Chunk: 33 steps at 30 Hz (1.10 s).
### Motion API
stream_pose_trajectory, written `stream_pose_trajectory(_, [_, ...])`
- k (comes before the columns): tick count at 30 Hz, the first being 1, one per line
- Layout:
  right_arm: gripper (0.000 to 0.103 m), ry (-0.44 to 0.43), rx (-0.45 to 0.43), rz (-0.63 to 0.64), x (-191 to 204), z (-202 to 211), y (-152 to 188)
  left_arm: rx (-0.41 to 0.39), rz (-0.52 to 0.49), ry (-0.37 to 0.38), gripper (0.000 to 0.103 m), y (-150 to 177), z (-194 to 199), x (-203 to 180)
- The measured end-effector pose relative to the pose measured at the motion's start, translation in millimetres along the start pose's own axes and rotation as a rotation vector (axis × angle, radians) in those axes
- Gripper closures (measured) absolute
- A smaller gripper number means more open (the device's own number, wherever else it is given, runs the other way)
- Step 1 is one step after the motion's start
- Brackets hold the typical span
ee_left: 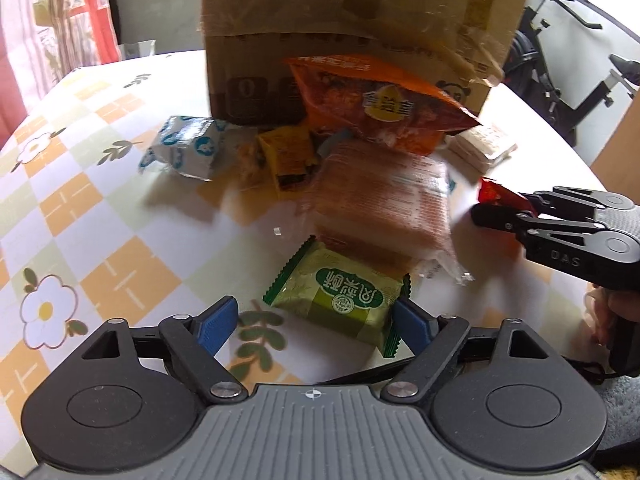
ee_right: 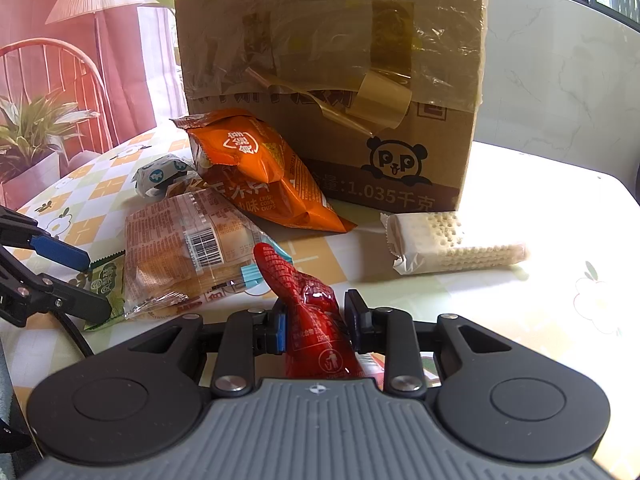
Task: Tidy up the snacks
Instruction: 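Grasp the green square packet with left tool while right tool holds the red packet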
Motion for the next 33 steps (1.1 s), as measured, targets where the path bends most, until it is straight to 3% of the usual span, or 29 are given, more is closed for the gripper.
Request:
stream_pose_trajectory(10, [0.073,-0.001,0.000,-0.002,0,0,0,-0.002,0.066,-0.068,0.012,0,5,41])
stream_pose_trajectory(17, [0.073,-0.001,-0.001,-0.003,0,0,0,-0.029,0.177,-0.177,0.015,-1,13,82])
stream_pose_trajectory(21, [0.073,0.000,-0.001,-0.003,1,0,0,-0.101,0.147,-0.123,0.016,-18,19,76])
stream_pose_trajectory(29, [0.072,-0.001,0.002,0.003,2,0,1,-0.075,0.048,-0.154,0.033,-28,-11,52])
stream_pose_trajectory(31, [0.071,-0.004,0.002,0.005,1,0,1,-0.104,-0.004,-0.176,0.037,-29,-14,47])
stream_pose_trajectory(32, [0.070,-0.005,0.002,0.005,1,0,1,-0.110,-0.013,-0.166,0.041,-28,-14,45])
stream_pose_trajectory(33, [0.069,-0.008,0.002,0.007,1,0,0,-0.114,-0.014,-0.145,0.057,-27,-13,44])
Point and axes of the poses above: each gripper's, at about its wrist camera, not at the fingertips, and z roughly against the way its jaws point, x to its left, y to its underside, the point moved 6 cm from there along -z, roughly the way its jaws point, and after that the axes turned 3 degrees about x, right-handed, at the moved point
